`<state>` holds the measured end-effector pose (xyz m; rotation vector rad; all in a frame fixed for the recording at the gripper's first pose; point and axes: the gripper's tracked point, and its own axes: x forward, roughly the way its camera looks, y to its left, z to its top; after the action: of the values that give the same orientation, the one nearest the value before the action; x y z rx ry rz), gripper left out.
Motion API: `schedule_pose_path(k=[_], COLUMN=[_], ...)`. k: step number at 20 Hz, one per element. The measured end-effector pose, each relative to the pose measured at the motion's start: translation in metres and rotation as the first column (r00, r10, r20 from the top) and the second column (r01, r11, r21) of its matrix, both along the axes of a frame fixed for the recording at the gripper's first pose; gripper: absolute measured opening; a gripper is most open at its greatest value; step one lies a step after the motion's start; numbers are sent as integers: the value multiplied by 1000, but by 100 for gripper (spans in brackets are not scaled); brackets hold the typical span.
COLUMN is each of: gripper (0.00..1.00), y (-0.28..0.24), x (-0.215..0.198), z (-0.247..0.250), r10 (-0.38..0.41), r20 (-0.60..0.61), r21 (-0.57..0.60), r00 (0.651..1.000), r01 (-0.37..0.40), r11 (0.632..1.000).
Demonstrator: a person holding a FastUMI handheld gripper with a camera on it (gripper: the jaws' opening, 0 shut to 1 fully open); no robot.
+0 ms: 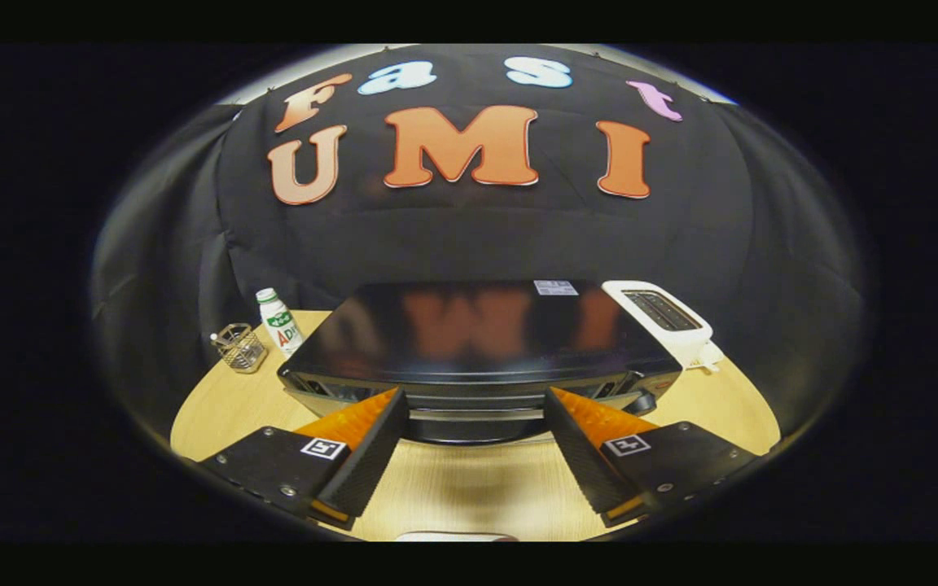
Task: Open the toaster oven, put the food inside, and close the toaster oven door.
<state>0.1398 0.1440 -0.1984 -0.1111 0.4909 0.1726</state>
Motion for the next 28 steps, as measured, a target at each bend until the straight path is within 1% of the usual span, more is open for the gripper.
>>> schedule_pose_path(k=[9,16,20,23,26,28], gripper=[99,99,99,99,99,99], y=[-14,-25,-30,-35,-41,-39], x=[-56,-101,-118,-127,-127,-128], z=[-23,-66,-98,-127,-159,-162], r10=[-12,-16,-23,-41,-60,-58], r20=[44,30,-10,-76,-144,-142], r21=[14,15,15,30,40,37], r00=[999,999,1000,996,988,988], r01=[11,15,23,43,67,64], r11=[1000,1000,1000,999,997,997])
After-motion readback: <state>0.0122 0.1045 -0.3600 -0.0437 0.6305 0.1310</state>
